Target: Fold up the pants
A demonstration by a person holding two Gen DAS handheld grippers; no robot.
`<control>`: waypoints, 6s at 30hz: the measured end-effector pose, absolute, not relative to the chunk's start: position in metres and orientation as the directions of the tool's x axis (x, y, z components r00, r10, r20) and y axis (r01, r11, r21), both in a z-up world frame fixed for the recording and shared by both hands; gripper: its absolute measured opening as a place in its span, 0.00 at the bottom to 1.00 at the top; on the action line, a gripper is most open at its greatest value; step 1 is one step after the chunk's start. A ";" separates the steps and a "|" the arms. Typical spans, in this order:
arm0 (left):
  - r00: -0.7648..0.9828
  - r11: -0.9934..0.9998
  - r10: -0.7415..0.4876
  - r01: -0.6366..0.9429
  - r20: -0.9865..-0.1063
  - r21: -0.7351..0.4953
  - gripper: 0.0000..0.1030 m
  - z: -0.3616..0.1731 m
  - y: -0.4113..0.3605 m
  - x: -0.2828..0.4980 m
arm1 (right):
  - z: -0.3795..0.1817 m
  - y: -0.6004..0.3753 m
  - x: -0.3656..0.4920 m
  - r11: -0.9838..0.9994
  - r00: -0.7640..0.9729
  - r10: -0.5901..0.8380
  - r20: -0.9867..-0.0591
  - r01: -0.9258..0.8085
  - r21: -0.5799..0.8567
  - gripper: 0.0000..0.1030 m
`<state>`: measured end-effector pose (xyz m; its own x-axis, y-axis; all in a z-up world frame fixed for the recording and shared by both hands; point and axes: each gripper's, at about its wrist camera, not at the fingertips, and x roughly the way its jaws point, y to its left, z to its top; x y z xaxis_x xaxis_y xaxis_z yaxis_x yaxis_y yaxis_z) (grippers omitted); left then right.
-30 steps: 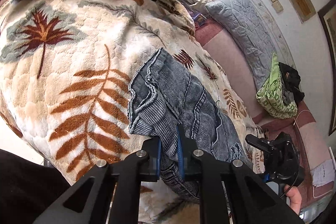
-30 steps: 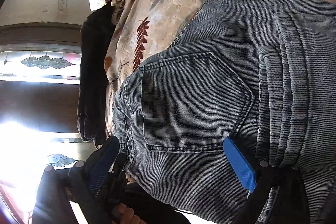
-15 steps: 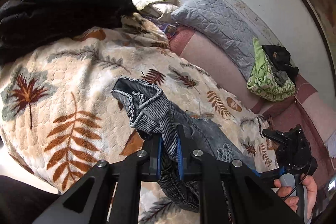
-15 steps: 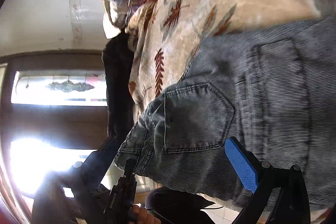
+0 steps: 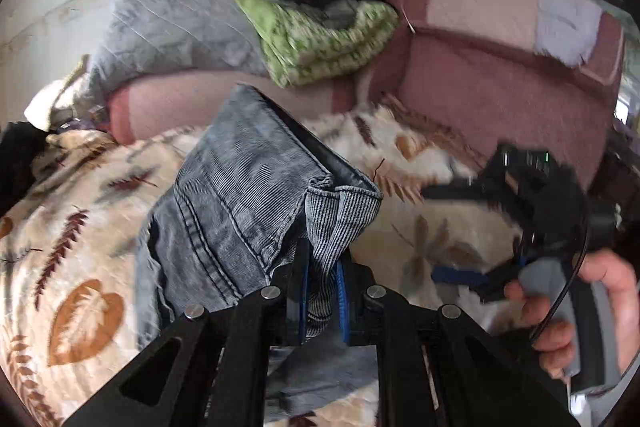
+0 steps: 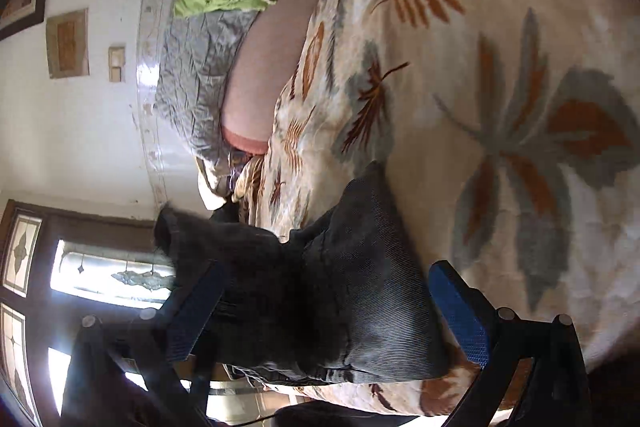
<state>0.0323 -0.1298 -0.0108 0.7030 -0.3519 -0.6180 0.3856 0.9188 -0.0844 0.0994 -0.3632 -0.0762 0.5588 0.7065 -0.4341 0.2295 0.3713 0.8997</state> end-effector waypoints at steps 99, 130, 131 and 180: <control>0.570 0.968 -0.246 0.105 -0.784 -0.227 0.84 -0.088 -0.022 0.057 | -0.078 0.005 0.289 0.826 0.187 0.033 -0.982 -0.559 -0.079 0.09; 0.578 0.988 -0.153 0.088 -0.801 -0.125 0.87 -0.072 -0.009 0.035 | -0.075 -0.219 0.100 0.966 0.272 0.247 -0.930 -0.149 0.213 0.65; 0.575 0.989 -0.148 0.107 -0.805 -0.105 0.87 -0.071 -0.013 0.036 | -0.082 -0.215 0.093 0.973 0.300 0.188 -0.935 -0.190 0.134 0.73; 0.622 0.981 -0.098 -0.070 -0.777 -0.180 0.87 -0.044 0.052 0.041 | -0.093 -0.314 0.085 0.607 0.422 0.706 -0.569 0.052 0.793 0.82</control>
